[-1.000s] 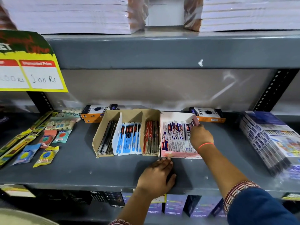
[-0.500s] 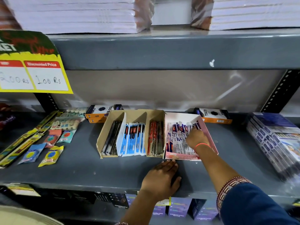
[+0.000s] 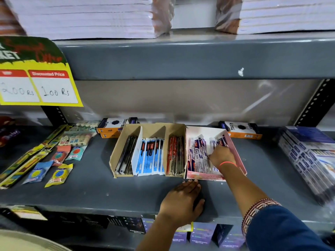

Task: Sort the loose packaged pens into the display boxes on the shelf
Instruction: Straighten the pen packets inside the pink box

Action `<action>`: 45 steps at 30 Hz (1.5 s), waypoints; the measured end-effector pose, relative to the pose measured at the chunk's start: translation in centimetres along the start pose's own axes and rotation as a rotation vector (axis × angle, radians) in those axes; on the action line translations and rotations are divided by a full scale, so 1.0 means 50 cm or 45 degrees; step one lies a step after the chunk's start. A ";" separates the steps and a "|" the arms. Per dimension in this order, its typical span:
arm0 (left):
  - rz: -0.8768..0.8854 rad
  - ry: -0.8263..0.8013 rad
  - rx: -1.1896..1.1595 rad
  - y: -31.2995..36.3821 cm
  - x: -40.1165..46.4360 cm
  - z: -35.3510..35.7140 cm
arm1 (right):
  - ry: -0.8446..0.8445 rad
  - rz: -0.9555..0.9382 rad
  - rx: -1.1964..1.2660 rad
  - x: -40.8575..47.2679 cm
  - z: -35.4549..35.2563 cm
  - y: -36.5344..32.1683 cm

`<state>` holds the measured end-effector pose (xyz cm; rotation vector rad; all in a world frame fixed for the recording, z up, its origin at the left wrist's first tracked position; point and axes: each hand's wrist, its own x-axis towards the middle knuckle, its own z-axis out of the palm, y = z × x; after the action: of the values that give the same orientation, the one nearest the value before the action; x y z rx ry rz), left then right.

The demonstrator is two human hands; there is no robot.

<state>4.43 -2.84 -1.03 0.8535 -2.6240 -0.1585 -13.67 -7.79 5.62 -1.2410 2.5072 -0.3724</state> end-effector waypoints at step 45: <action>0.070 0.129 0.146 0.014 -0.002 -0.012 | -0.277 -0.422 -0.261 -0.027 0.020 -0.019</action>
<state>4.39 -2.21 -0.36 0.8040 -2.5784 0.0490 -11.83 -7.36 5.24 -1.6846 2.1992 -0.0486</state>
